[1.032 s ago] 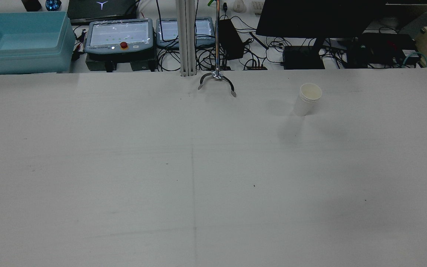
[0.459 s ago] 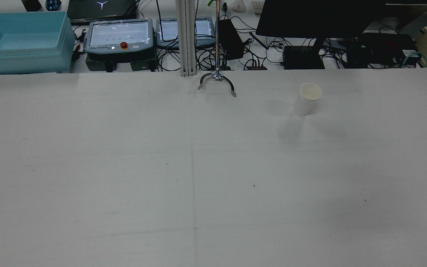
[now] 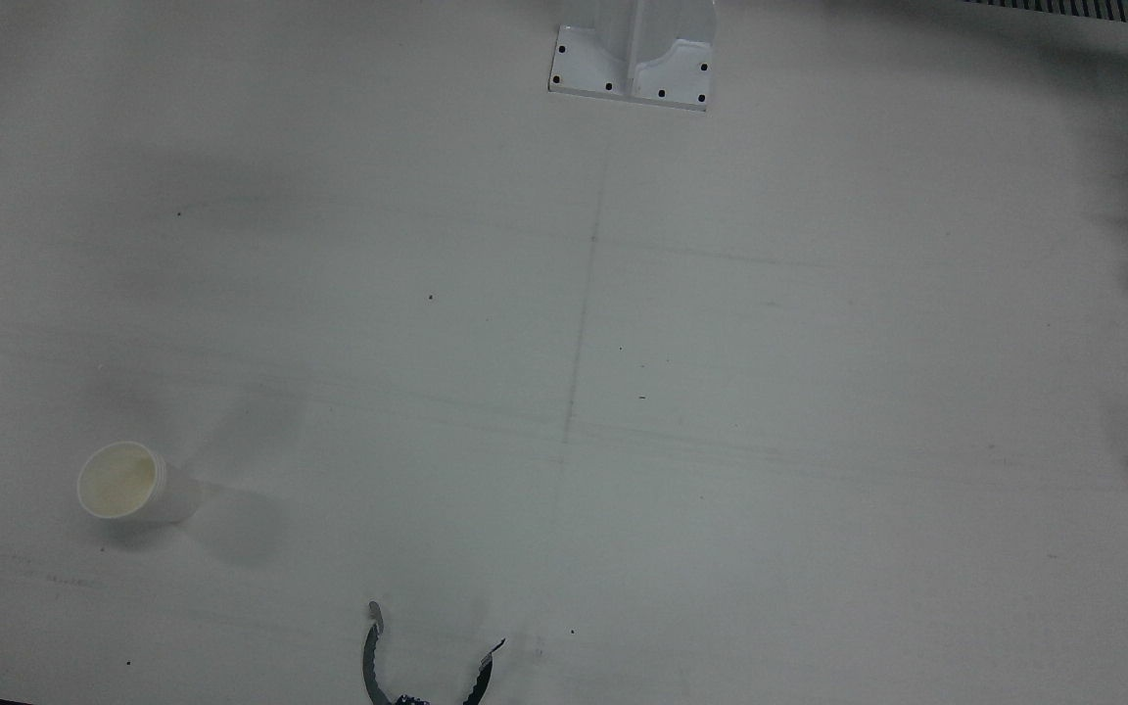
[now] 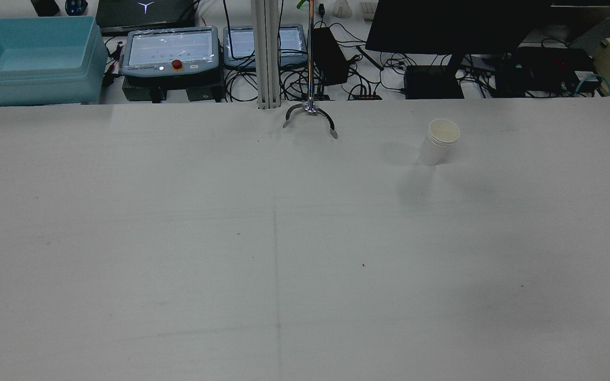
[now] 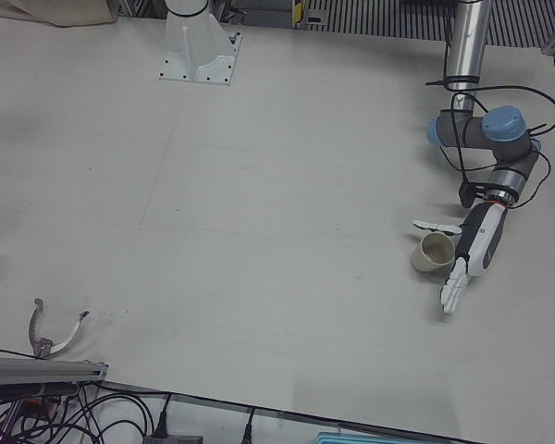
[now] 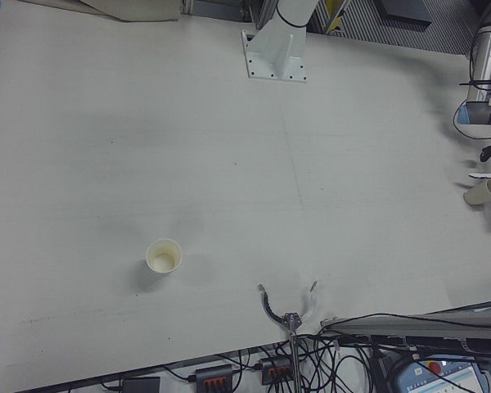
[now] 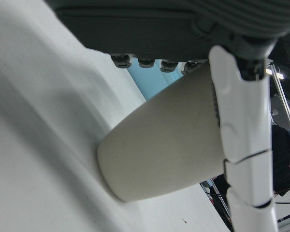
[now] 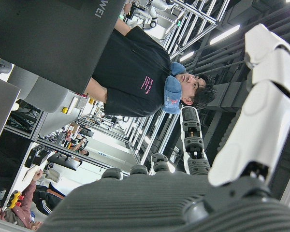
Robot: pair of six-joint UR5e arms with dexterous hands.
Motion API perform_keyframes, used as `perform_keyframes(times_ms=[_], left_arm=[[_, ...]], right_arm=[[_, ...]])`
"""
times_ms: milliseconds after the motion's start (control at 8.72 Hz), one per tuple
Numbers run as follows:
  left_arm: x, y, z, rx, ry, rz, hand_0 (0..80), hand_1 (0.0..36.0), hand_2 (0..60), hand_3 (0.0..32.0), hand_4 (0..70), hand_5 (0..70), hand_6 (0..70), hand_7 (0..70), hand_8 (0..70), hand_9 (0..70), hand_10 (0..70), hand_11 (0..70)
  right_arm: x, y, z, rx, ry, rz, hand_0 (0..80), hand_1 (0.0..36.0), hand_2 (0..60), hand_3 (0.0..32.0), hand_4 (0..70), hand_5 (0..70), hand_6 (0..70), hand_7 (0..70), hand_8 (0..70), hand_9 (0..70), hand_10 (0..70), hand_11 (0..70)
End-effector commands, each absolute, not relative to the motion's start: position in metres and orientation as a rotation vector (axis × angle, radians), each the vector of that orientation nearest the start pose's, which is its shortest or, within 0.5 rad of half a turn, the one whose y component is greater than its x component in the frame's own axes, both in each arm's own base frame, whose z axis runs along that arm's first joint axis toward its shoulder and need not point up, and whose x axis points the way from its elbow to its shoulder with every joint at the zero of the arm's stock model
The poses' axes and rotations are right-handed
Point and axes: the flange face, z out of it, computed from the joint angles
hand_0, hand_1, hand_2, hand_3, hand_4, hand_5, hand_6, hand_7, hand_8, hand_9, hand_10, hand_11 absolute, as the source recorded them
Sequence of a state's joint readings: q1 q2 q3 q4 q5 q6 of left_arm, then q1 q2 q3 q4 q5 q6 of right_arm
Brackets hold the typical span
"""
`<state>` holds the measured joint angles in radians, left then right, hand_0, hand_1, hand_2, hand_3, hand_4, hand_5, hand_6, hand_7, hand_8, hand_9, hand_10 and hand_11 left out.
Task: Pour water
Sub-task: 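Move the right hand toward the white paper cup on the table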
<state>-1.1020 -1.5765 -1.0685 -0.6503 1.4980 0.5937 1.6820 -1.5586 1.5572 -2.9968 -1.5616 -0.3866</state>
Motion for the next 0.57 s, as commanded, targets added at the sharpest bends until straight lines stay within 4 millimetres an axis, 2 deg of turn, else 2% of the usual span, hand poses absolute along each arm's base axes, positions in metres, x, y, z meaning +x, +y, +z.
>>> perform_keyframes(times_ms=[0, 115, 229, 344, 459], left_arm=[[0.0838, -0.4765, 0.8564, 0.189, 2.004, -1.521, 55.2, 20.6, 0.4, 0.0, 11.1, 5.1, 0.0, 3.4, 0.0, 0.0, 1.8, 4.8], [0.0839, -0.4766, 0.8561, 0.188, 2.003, -1.523, 53.9, 19.0, 4.0, 0.0, 27.0, 11.8, 0.0, 4.7, 0.0, 0.0, 2.6, 5.5], [0.0838, -0.4769, 0.8555, 0.188, 1.999, -1.528, 53.3, 16.9, 7.1, 0.0, 50.7, 24.3, 2.2, 9.3, 0.0, 0.4, 4.1, 7.0], [0.0843, -0.4777, 0.8536, 0.186, 1.998, -1.530, 53.5, 14.6, 4.3, 0.0, 67.1, 33.4, 5.5, 14.6, 0.1, 2.0, 5.3, 8.3], [0.0842, -0.4775, 0.8536, 0.181, 1.990, -1.539, 55.9, 15.0, 1.0, 0.0, 68.1, 33.1, 7.1, 16.8, 1.9, 5.3, 5.6, 8.9]], right_arm=[[0.1875, -0.4930, 0.6734, -0.624, 2.436, -2.163, 45.5, 14.0, 22.2, 1.4, 13.4, 15.0, 3.1, 8.8, 0.0, 0.3, 0.0, 0.0], [0.1868, -0.4933, 0.6734, -0.623, 2.437, -2.164, 45.5, 14.0, 22.2, 1.2, 13.4, 14.9, 3.1, 8.9, 0.0, 0.3, 0.0, 0.0], [0.1867, -0.4933, 0.6734, -0.623, 2.437, -2.164, 45.5, 13.9, 22.2, 1.2, 13.6, 14.8, 3.1, 8.8, 0.0, 0.3, 0.0, 0.0], [0.1868, -0.4934, 0.6732, -0.623, 2.439, -2.162, 45.5, 13.9, 22.3, 1.2, 13.4, 15.1, 3.1, 8.7, 0.0, 0.3, 0.0, 0.0], [0.1875, -0.4931, 0.6732, -0.625, 2.438, -2.161, 45.6, 14.0, 22.2, 1.2, 13.3, 15.3, 3.1, 8.7, 0.0, 0.3, 0.0, 0.0]])
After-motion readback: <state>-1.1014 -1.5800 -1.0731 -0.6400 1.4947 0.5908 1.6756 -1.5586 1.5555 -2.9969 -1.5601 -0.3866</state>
